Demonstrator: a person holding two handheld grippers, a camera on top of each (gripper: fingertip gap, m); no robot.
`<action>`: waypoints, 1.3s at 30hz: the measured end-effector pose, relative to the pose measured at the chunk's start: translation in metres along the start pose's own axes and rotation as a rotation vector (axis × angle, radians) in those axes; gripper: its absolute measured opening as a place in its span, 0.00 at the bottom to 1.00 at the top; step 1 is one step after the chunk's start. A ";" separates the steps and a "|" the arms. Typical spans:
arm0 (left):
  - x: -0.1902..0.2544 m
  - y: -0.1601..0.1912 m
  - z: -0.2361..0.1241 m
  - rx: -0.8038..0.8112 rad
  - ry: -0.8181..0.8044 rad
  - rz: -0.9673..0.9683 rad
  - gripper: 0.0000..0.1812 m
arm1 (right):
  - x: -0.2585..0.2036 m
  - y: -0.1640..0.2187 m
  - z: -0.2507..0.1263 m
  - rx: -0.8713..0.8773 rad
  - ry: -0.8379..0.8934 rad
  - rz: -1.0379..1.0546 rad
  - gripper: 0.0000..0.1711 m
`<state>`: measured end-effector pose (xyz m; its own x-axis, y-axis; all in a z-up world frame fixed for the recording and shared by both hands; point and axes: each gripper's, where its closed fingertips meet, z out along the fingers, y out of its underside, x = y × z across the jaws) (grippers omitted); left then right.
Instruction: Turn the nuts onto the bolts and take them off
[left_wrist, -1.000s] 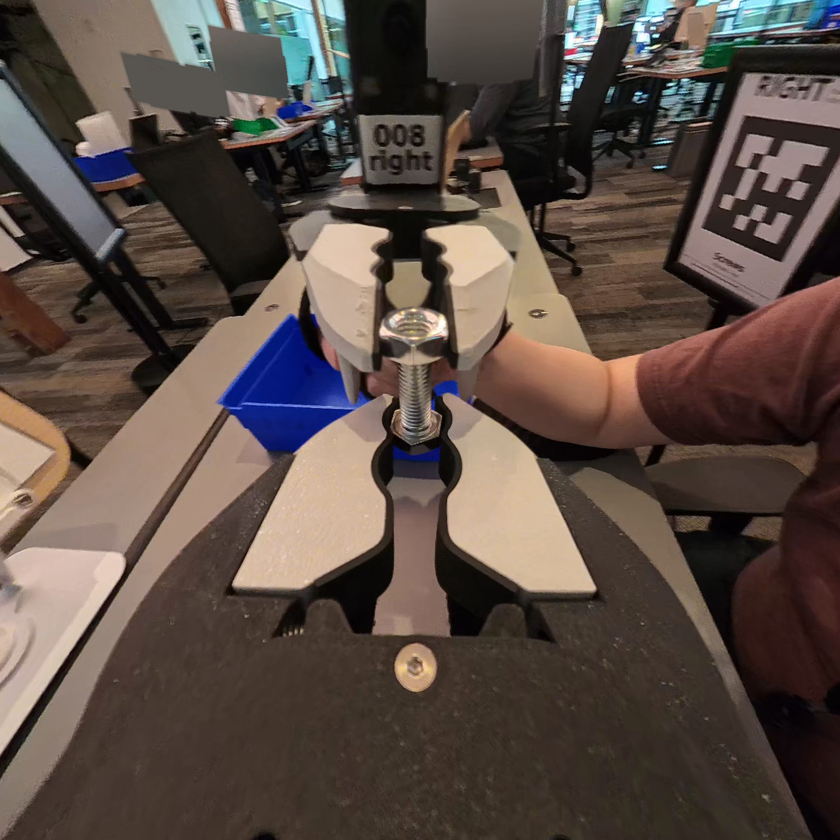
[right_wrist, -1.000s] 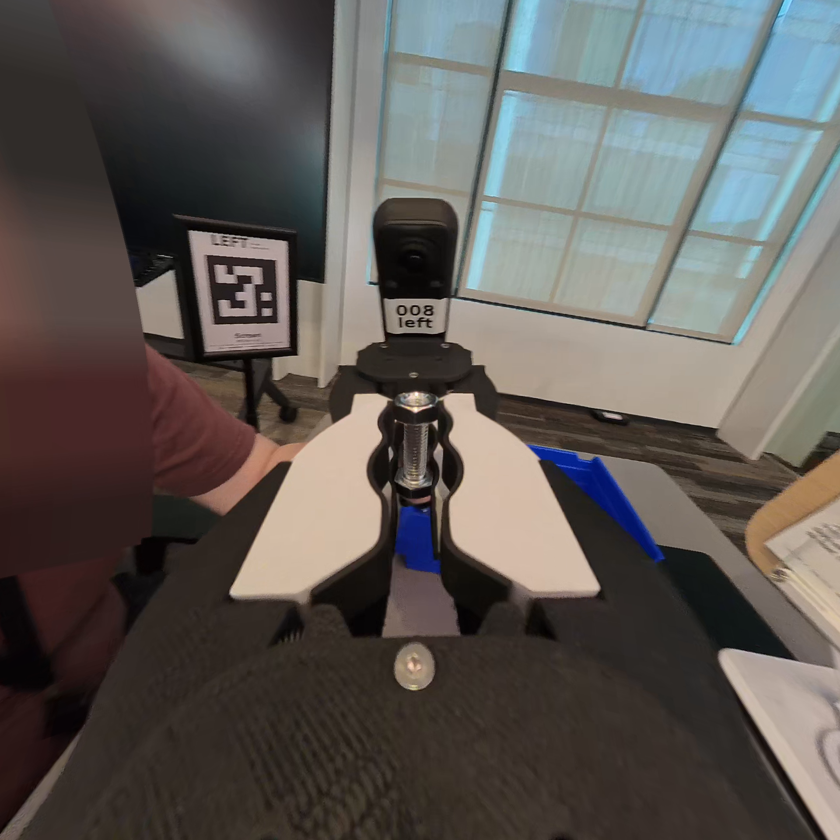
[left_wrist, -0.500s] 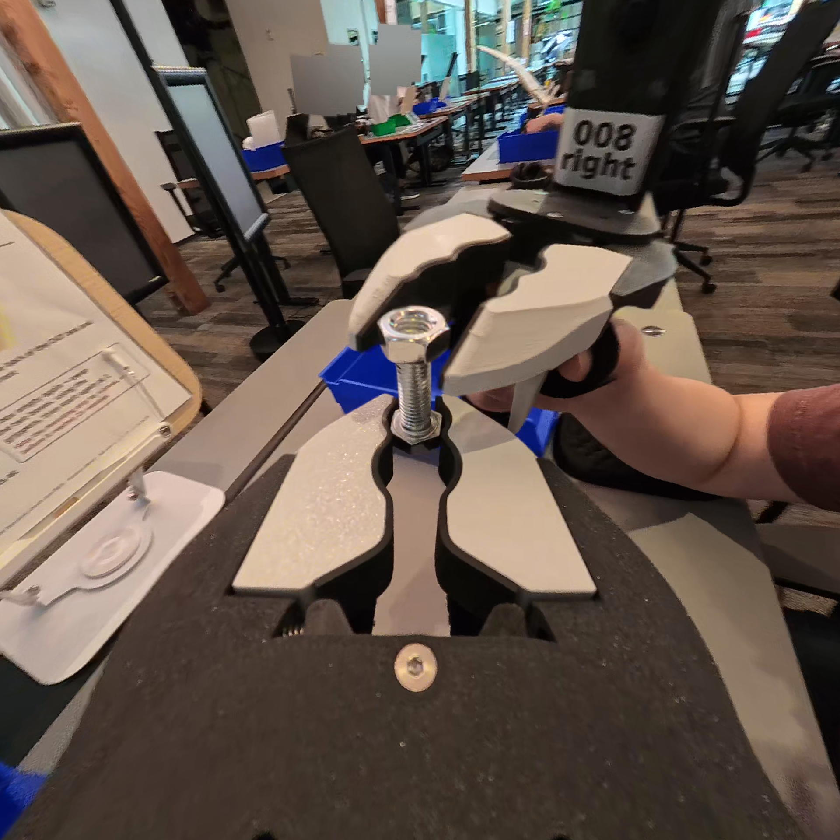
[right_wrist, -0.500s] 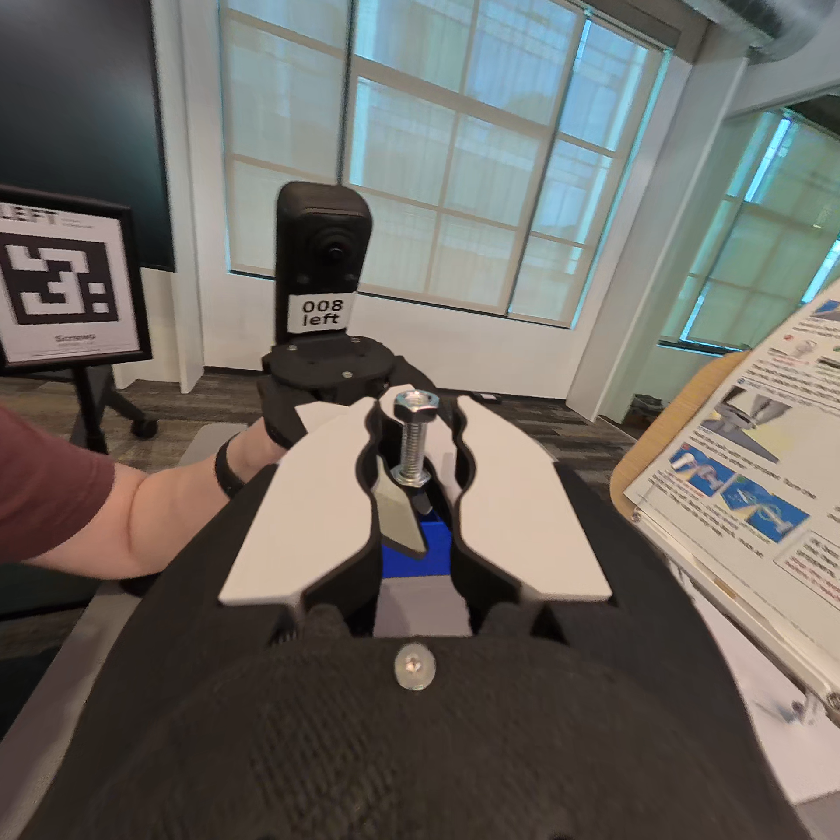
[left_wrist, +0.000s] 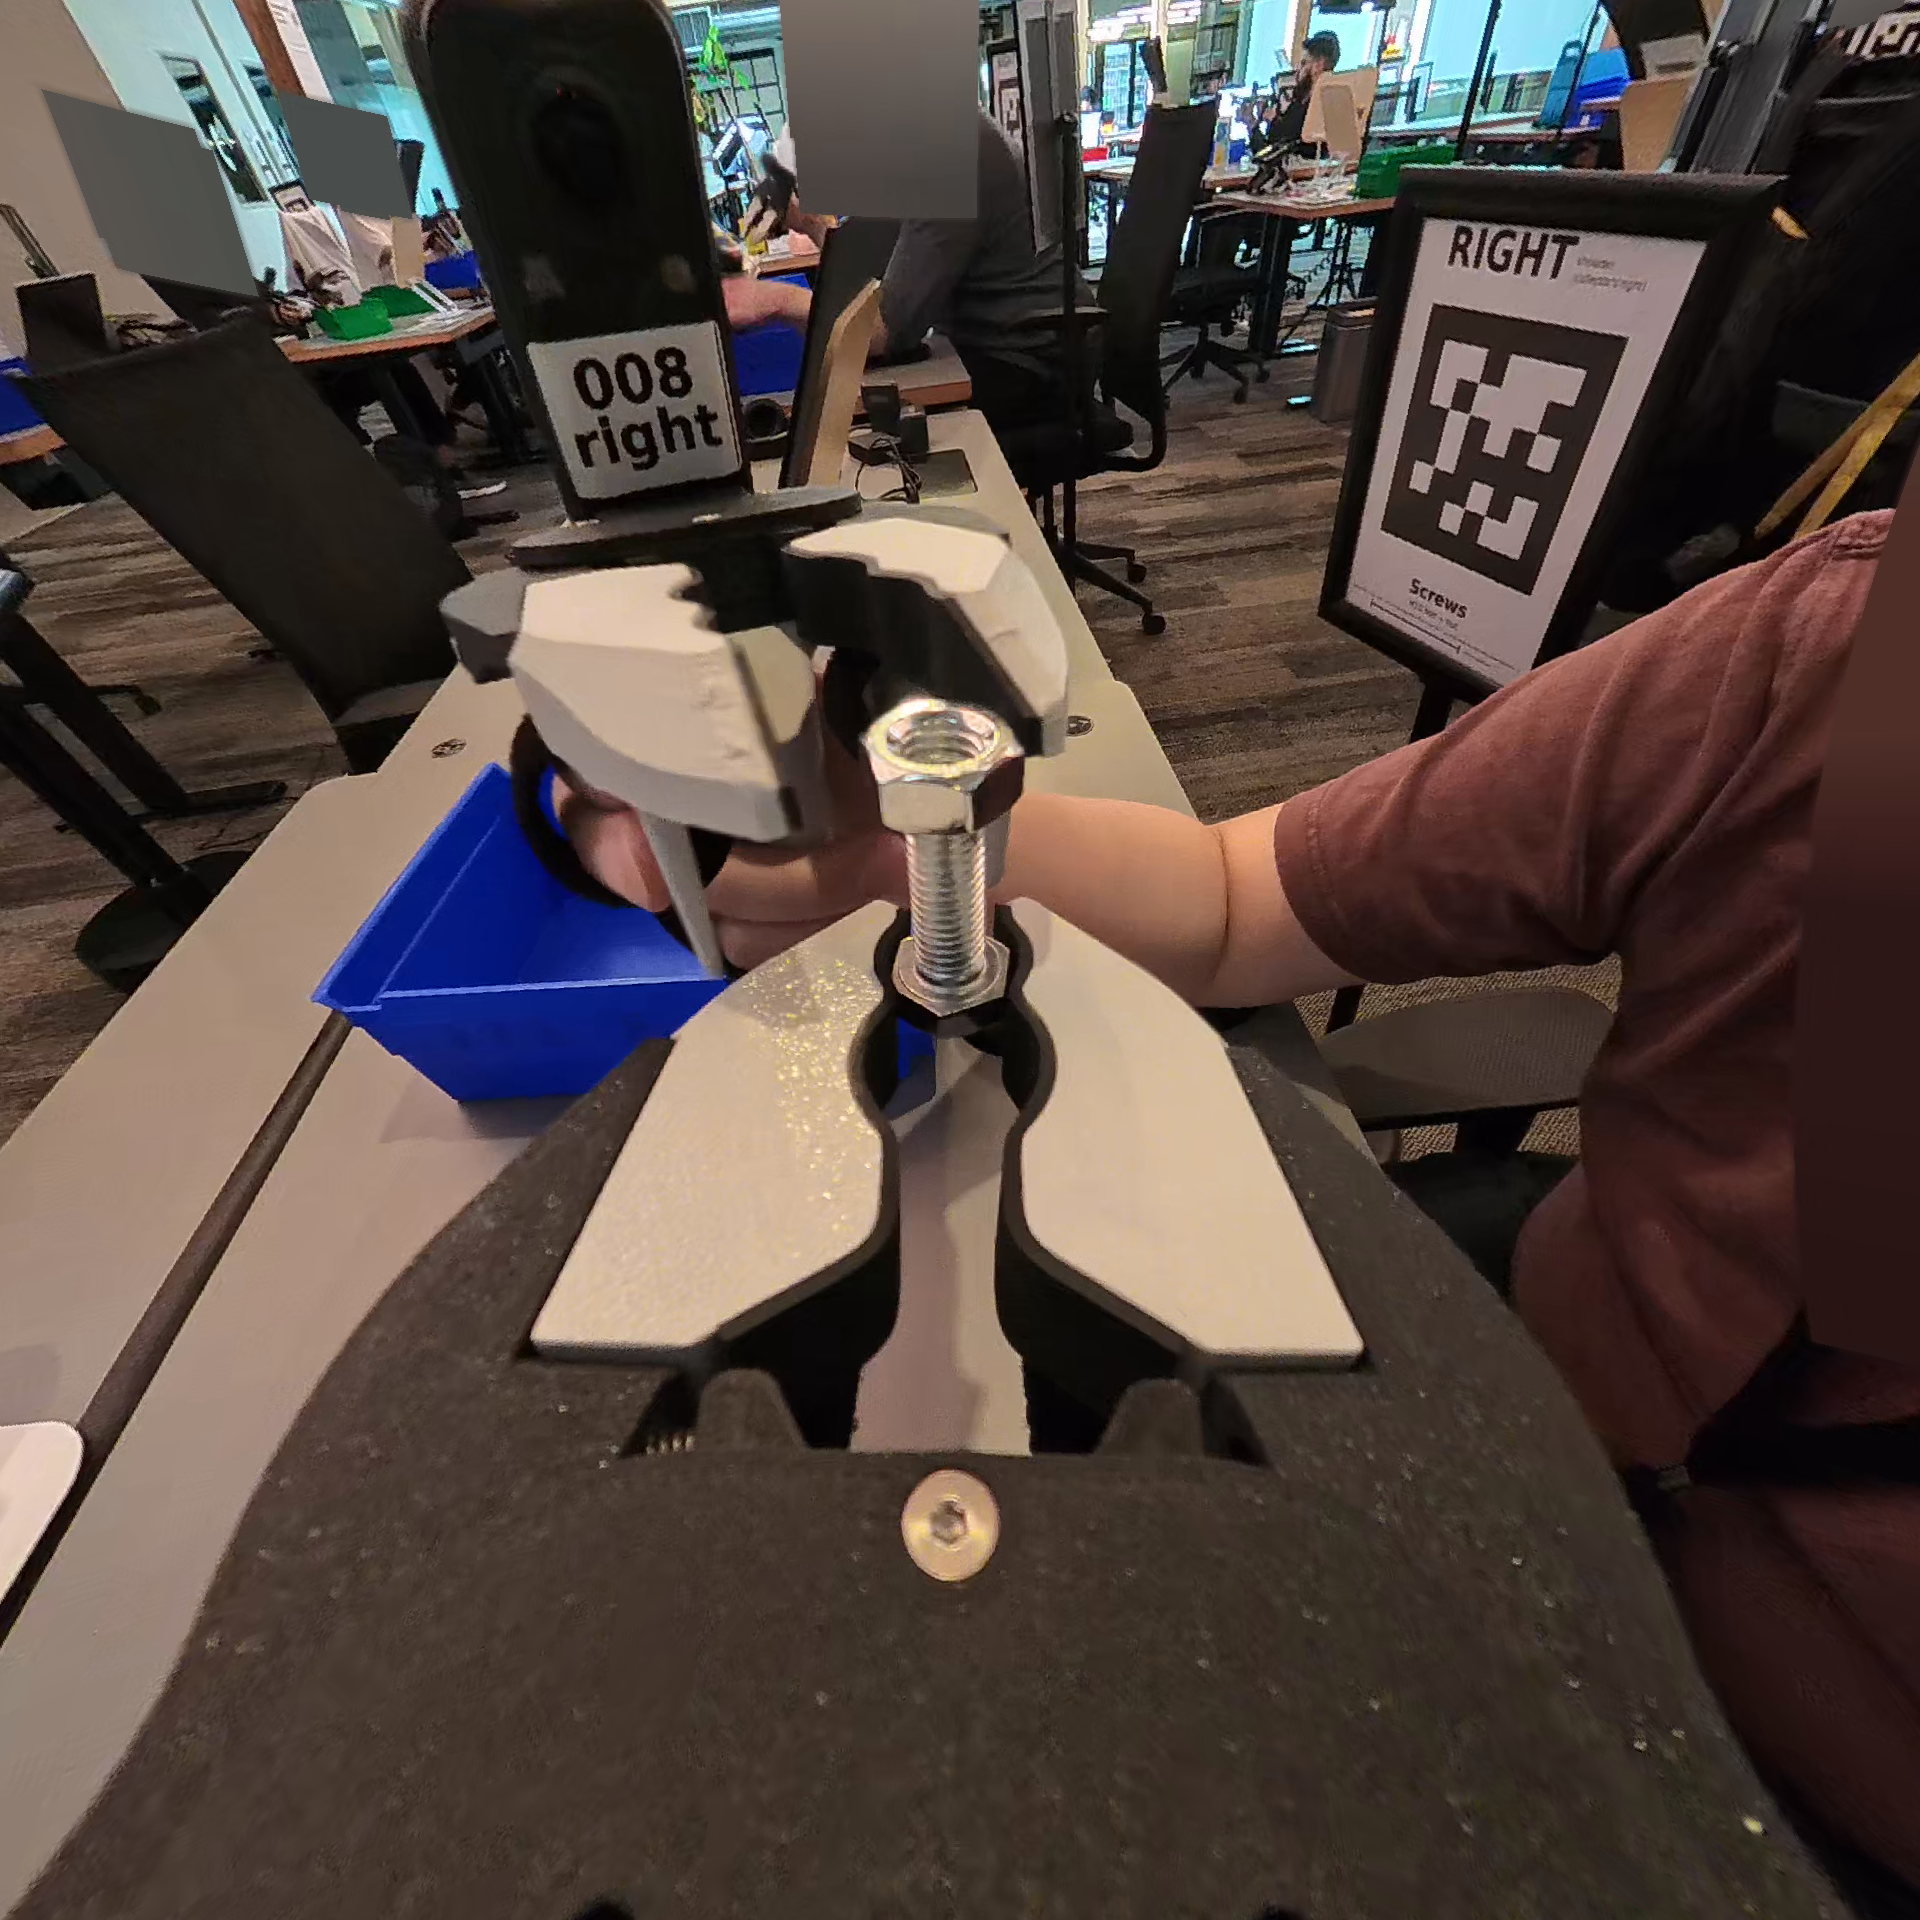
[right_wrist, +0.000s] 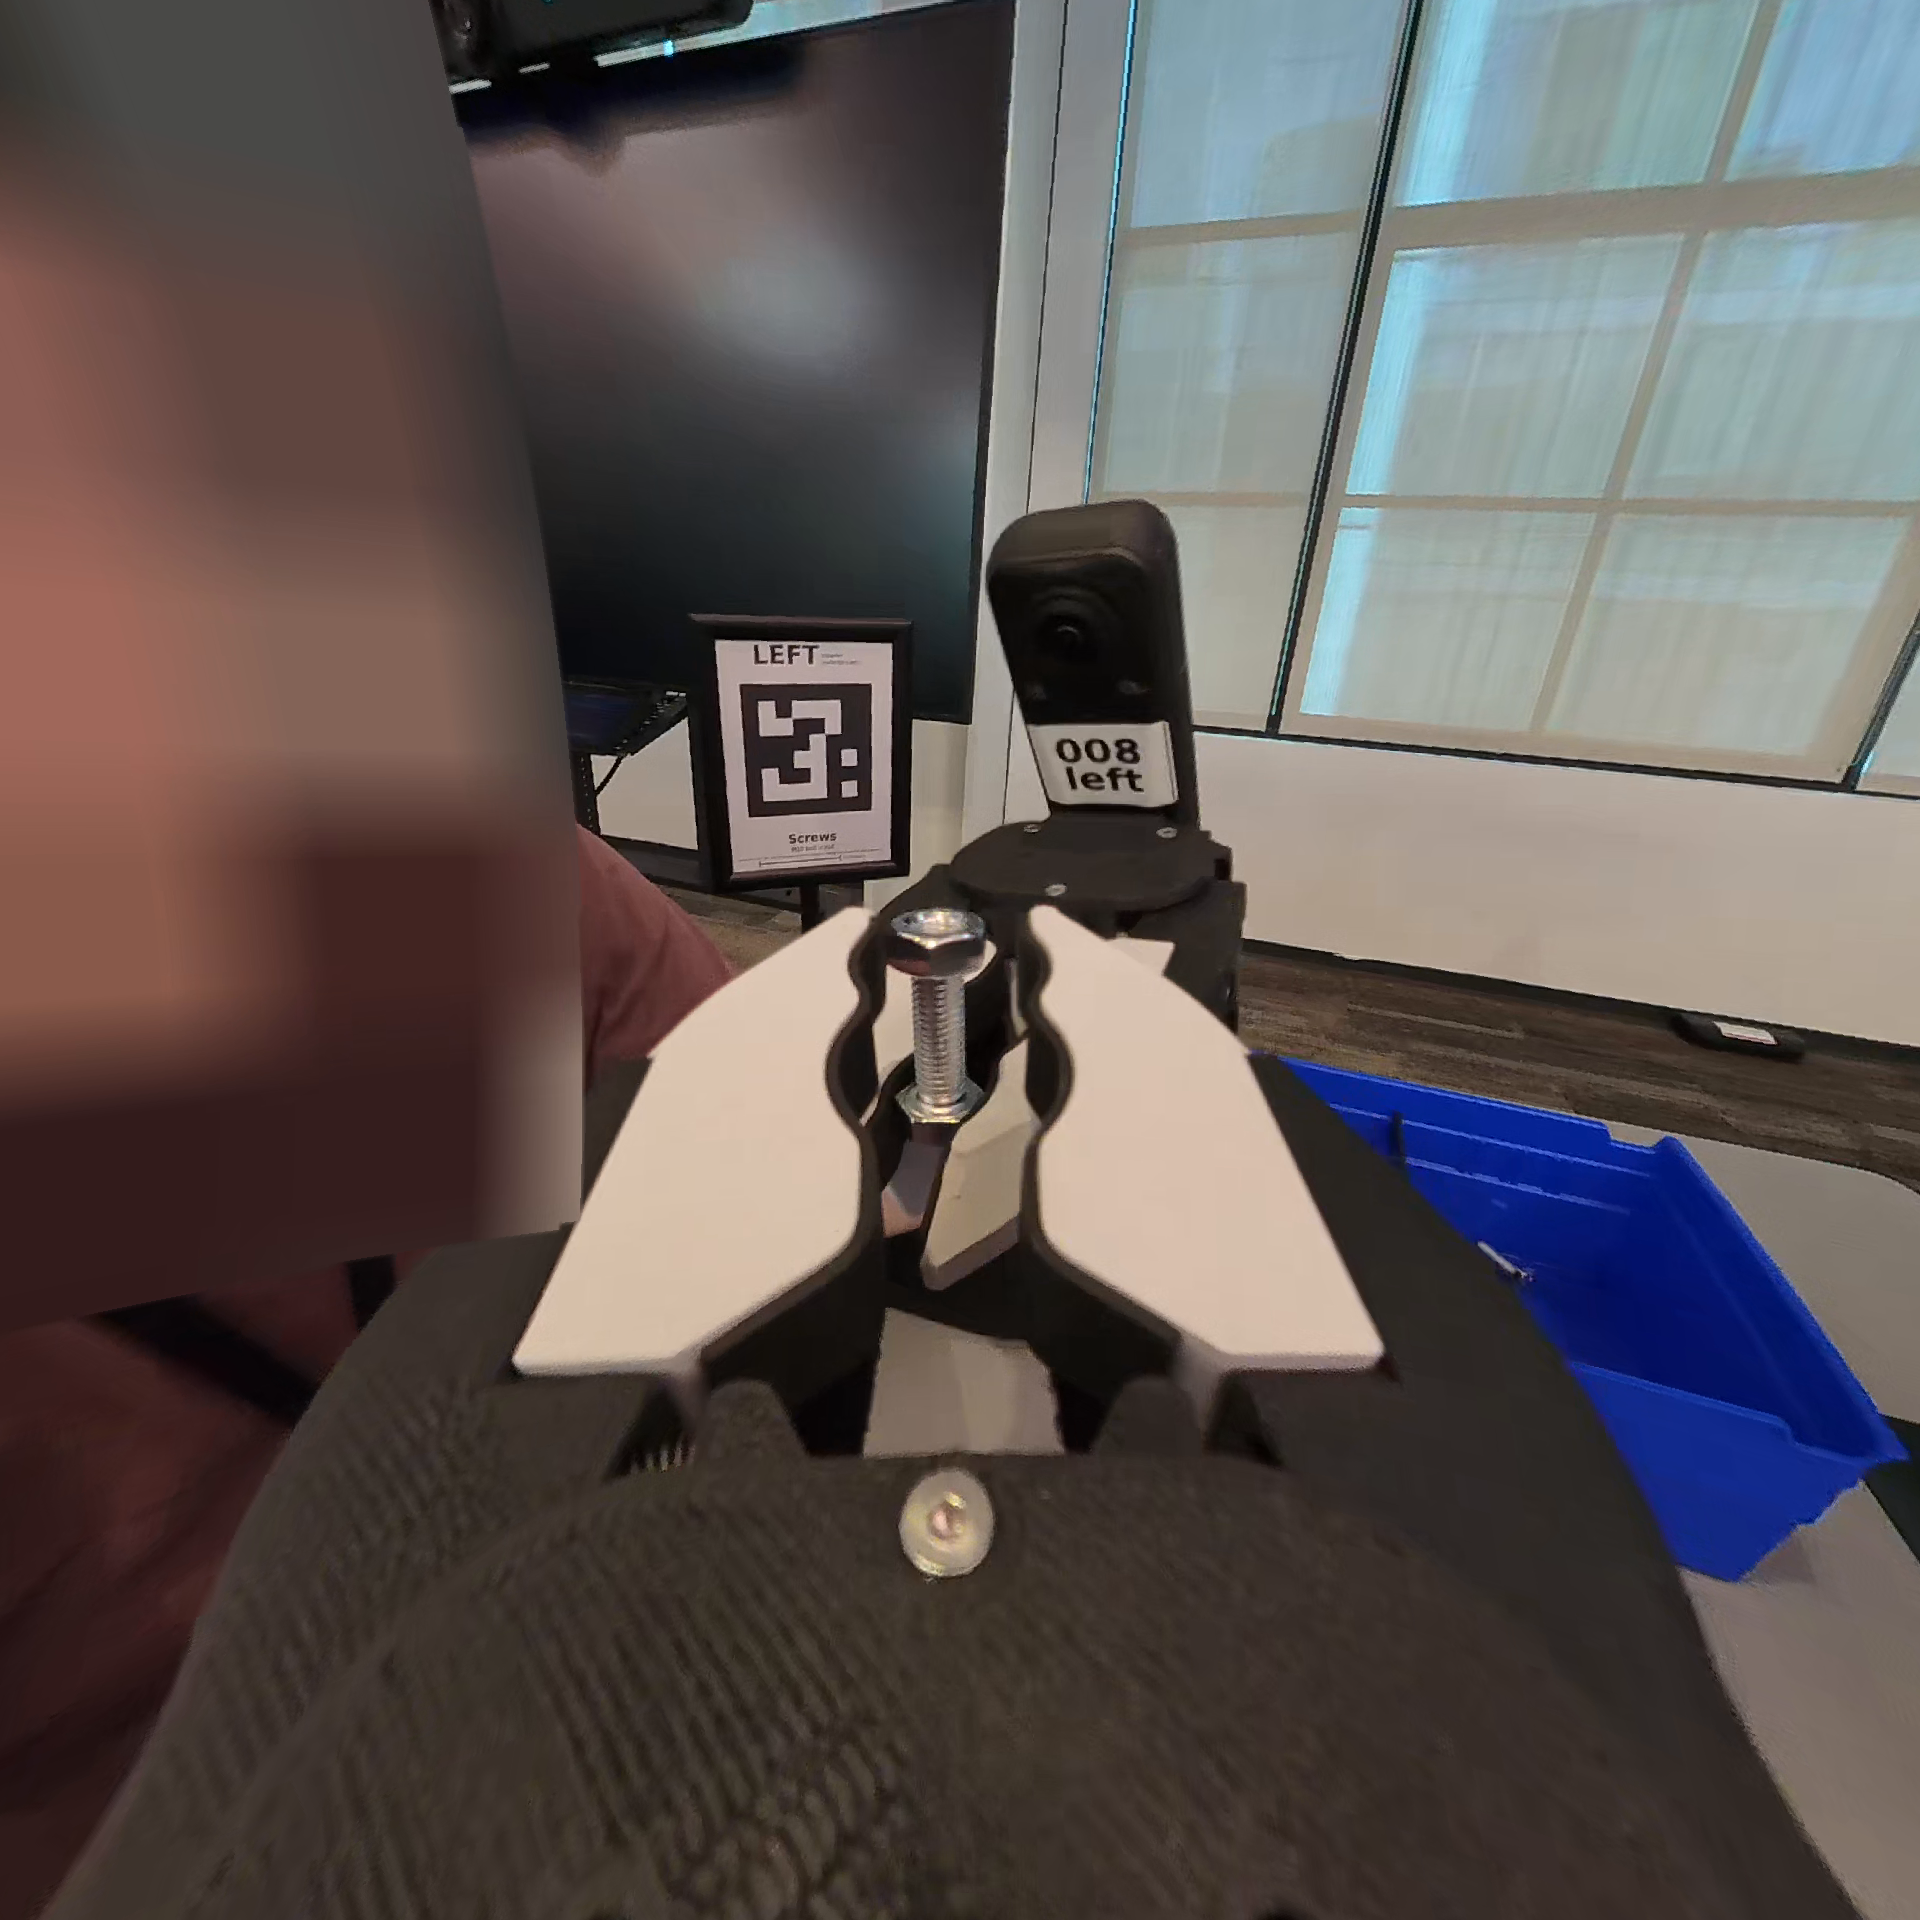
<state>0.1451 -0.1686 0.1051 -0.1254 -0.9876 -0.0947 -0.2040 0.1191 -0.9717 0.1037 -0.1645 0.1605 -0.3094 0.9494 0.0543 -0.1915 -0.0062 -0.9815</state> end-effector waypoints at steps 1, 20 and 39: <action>0.000 0.000 0.000 0.000 -0.001 0.000 0.08 | -0.001 0.000 0.000 -0.008 0.000 -0.003 0.11; -0.072 0.006 -0.029 -0.036 -0.485 -0.013 0.08 | 0.063 -0.002 -0.006 -0.022 0.679 -0.196 0.10; -0.023 -0.002 -0.008 -0.005 -0.176 0.046 0.08 | 0.015 0.001 0.013 -0.023 0.191 -0.107 0.38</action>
<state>0.1408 -0.1453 0.1110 0.0374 -0.9837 -0.1758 -0.2064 0.1645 -0.9645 0.0865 -0.1548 0.1626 -0.1062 0.9865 0.1244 -0.1915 0.1025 -0.9761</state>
